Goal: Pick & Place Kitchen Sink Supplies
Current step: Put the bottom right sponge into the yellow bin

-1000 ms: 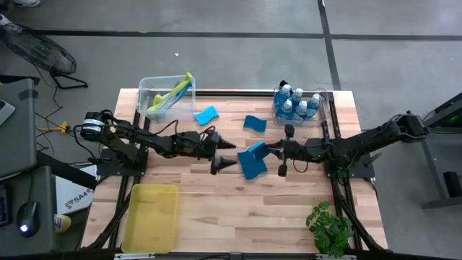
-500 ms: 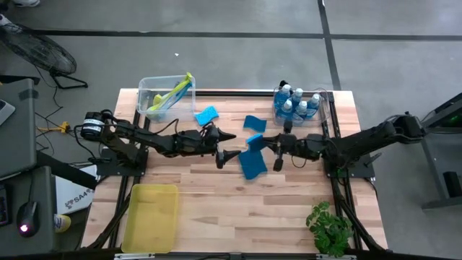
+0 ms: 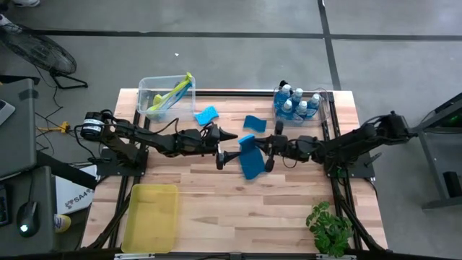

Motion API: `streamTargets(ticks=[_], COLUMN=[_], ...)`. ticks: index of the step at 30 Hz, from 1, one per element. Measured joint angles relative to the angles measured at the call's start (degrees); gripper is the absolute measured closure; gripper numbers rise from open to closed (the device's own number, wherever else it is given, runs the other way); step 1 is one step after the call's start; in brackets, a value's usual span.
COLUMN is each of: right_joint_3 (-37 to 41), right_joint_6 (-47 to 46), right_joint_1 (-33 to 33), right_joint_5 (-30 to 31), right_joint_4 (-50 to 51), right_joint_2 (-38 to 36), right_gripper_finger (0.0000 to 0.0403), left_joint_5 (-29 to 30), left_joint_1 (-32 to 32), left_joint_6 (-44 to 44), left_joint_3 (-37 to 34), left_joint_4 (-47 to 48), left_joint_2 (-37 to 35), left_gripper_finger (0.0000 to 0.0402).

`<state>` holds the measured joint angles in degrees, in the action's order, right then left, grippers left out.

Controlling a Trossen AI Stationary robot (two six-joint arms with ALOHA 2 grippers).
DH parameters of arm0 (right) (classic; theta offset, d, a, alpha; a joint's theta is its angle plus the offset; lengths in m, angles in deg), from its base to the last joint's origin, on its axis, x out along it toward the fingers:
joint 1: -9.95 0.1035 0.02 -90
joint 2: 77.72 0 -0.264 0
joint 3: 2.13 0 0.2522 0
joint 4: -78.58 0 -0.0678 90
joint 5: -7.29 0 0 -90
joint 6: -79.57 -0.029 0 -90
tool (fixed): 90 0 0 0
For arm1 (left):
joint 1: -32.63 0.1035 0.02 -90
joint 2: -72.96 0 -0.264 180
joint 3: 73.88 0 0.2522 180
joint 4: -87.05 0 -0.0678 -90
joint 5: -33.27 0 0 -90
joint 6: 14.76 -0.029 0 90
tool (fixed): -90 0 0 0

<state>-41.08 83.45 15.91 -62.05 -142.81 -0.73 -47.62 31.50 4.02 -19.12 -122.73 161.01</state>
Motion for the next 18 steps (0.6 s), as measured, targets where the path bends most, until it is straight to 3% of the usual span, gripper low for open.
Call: streamTargets(ticks=[12, 18], right_joint_3=[-6.2, -6.2], right_joint_6=[2.1, 1.2], right_joint_1=[0.0, 0.0], right_joint_5=[0.1, 1.3], right_joint_4=[0.1, 4.1], right_joint_2=[6.3, 6.1], right_gripper_finger=[0.0402, 0.0402], left_joint_5=[0.0, 0.5], left_joint_1=[0.0, 0.0], left_joint_6=[-4.6, -5.0], left_joint_3=[5.7, 6.3], left_joint_4=[3.9, 4.5], left_joint_2=[1.4, 1.5], left_gripper_finger=[0.0020, 0.0068])
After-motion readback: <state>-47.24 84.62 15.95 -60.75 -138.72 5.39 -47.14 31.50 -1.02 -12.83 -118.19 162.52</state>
